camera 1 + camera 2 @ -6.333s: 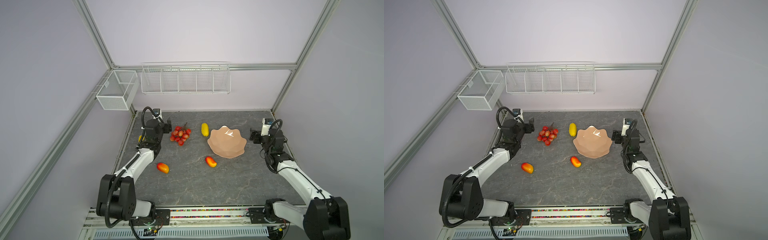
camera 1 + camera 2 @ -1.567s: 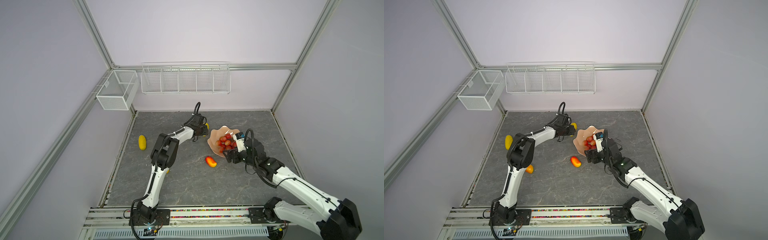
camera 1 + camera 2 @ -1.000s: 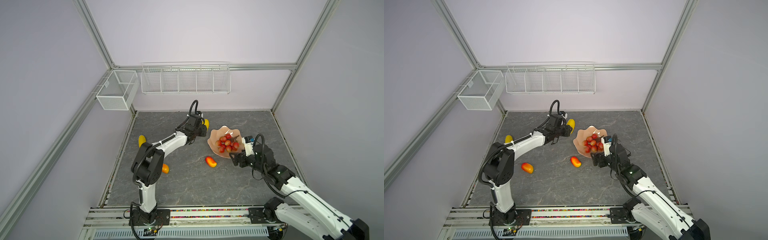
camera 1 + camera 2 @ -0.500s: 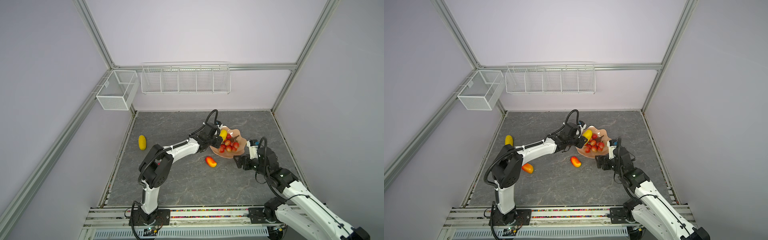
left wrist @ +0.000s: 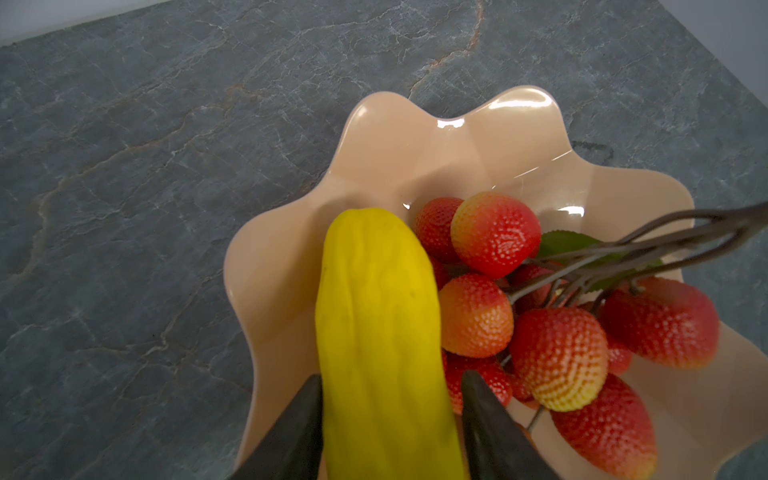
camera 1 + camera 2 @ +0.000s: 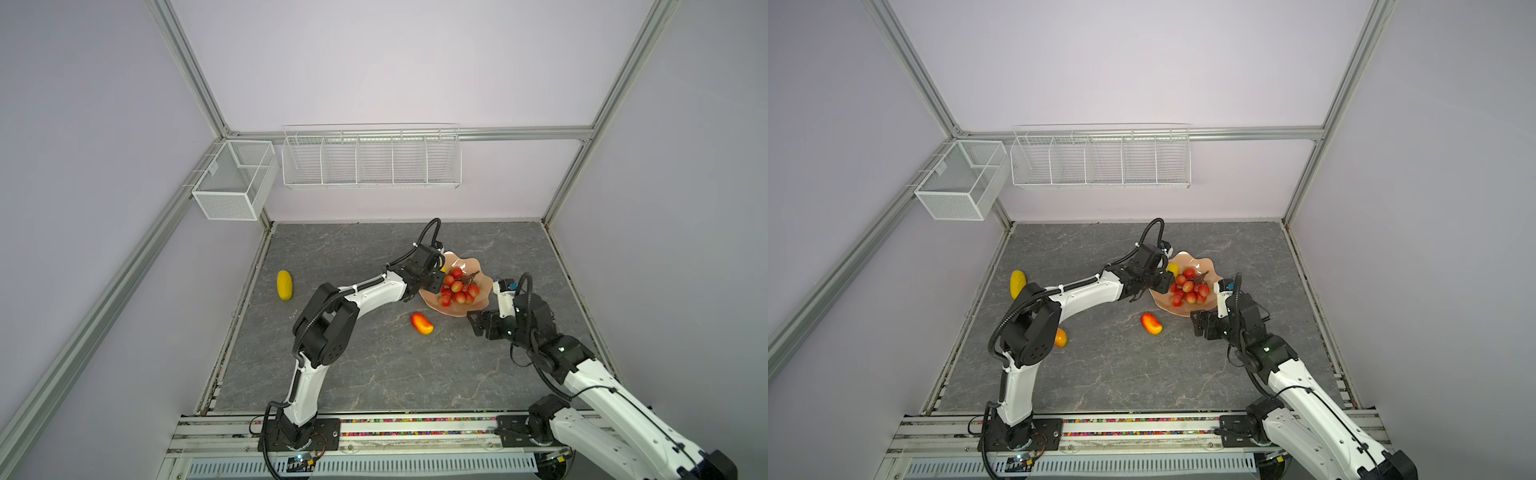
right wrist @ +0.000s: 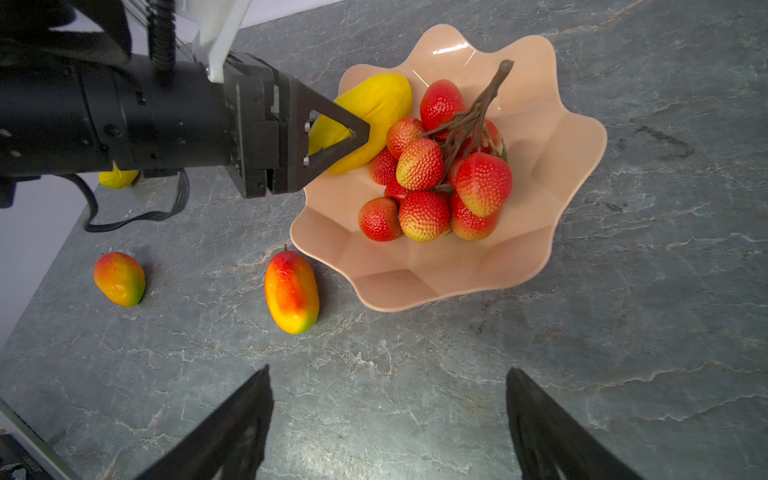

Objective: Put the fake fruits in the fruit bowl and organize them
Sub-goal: 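Lower the yellow fruit into the bowl and open the left gripper, then grasp the second yellow fruit with the left gripper while the right nears a mango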

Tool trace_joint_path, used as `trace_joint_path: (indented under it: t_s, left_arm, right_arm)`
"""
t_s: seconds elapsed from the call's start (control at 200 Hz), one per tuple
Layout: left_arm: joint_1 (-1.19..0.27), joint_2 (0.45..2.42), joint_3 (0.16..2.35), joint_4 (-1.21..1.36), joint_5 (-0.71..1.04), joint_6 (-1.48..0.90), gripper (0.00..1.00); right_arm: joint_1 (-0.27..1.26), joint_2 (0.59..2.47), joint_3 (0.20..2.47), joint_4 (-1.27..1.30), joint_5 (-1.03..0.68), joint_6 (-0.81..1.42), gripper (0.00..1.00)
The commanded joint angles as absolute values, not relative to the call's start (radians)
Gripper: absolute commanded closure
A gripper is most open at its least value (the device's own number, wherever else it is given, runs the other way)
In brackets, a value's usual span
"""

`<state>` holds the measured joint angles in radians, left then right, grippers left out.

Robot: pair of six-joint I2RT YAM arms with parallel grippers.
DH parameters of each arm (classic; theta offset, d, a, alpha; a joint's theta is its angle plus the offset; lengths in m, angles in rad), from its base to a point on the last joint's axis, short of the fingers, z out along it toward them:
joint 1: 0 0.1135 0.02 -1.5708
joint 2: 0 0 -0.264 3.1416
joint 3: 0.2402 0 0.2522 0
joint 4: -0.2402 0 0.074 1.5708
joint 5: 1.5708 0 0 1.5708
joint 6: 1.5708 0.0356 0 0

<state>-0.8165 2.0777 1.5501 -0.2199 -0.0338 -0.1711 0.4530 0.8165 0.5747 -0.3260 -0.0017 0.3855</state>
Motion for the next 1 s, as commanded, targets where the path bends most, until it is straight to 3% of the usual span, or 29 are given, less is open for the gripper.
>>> trace_joint_path:
  t_s: [0.0,0.3,0.49,0.655,0.75,0.995]
  left_arm:
    - [-0.814,2.058,1.561,-0.230,-0.055,-0.166,0.41]
    - [-0.755,1.788,1.443,-0.315,-0.175,-0.176,0.35]
    - [-0.492,1.556,1.236,-0.407,-0.204,-0.253,0.33]
    - [-0.245,1.473,1.085,-0.532,-0.351,-0.297,0.31]
    - [-0.117,1.442,0.992,-0.520,-0.322,-0.334,0.30]
    - [-0.049,1.481,0.942,-0.488,-0.382,-0.332,0.27]
  right_arm:
    - [0.447,0.824,0.566,-0.312,-0.021,0.383,0.11]
    - [0.529,0.960,0.656,-0.234,-0.110,0.309,0.12]
    - [0.686,1.159,0.800,-0.188,-0.110,0.251,0.12]
    - [0.802,1.322,0.869,-0.068,-0.160,0.264,0.12]
    - [0.845,1.416,0.912,-0.008,-0.209,0.270,0.12]
    - [0.877,1.543,0.978,0.004,-0.299,0.253,0.12]
